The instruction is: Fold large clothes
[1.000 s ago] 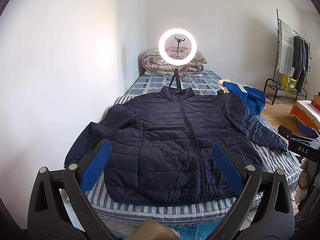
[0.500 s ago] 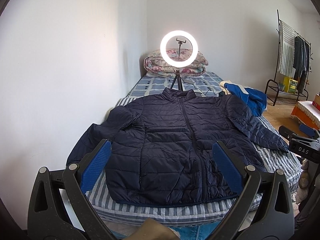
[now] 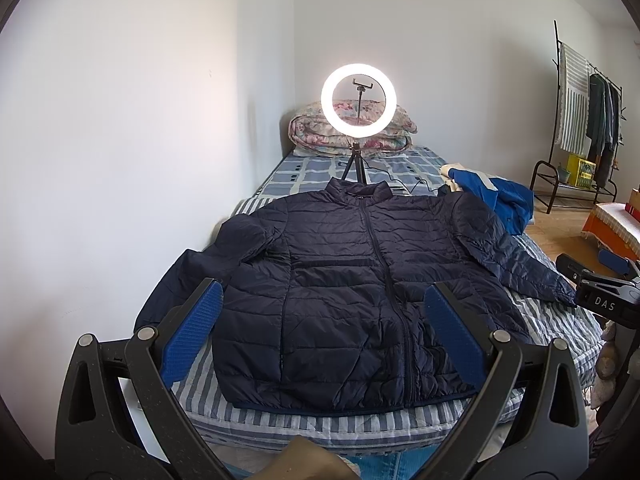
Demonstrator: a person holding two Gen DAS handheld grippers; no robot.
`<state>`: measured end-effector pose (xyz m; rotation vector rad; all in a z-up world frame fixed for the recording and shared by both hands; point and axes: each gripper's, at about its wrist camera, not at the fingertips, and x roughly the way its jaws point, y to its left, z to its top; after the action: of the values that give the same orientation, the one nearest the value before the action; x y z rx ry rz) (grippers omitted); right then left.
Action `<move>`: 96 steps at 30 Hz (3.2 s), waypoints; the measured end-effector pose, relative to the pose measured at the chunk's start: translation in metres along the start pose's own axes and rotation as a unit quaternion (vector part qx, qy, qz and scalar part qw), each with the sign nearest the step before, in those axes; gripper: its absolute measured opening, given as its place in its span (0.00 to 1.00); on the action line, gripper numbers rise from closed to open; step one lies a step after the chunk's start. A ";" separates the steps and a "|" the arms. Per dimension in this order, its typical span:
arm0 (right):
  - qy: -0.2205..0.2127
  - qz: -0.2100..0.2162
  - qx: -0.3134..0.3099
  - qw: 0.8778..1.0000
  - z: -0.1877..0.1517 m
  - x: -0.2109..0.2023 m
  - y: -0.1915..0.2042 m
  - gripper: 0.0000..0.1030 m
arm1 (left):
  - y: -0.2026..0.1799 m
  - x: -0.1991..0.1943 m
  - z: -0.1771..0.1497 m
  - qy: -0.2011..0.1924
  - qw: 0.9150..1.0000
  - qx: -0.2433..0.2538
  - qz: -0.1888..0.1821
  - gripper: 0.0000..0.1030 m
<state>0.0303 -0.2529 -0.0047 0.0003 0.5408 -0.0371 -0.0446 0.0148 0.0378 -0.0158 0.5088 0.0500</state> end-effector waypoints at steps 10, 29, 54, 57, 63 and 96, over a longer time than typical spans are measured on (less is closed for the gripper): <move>0.000 0.000 0.000 1.000 0.000 0.001 0.000 1.00 | 0.001 0.000 0.000 0.000 1.000 0.000 0.001 1.00; 0.006 -0.002 0.002 1.000 -0.004 0.009 -0.007 1.00 | 0.003 0.017 -0.012 0.015 1.000 0.003 -0.015 1.00; 0.084 -0.098 0.077 0.989 -0.010 0.115 -0.193 0.97 | -0.034 0.121 -0.009 0.055 0.995 0.061 -0.053 0.99; 0.121 -0.082 0.136 0.980 -0.025 0.133 -0.237 0.89 | -0.045 0.135 -0.018 0.070 0.993 0.073 -0.055 0.99; 0.182 -0.040 0.291 0.938 -0.063 0.161 -0.303 0.67 | -0.054 0.153 -0.023 0.095 0.991 0.069 -0.070 0.99; 0.193 -0.039 0.338 0.920 -0.065 0.197 -0.328 0.04 | -0.053 0.166 -0.025 0.125 0.984 0.053 -0.112 0.47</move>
<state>0.1542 -0.5870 -0.1583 0.6761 0.9006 -0.3066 0.0909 -0.0312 -0.0649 0.0241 0.7582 -0.2024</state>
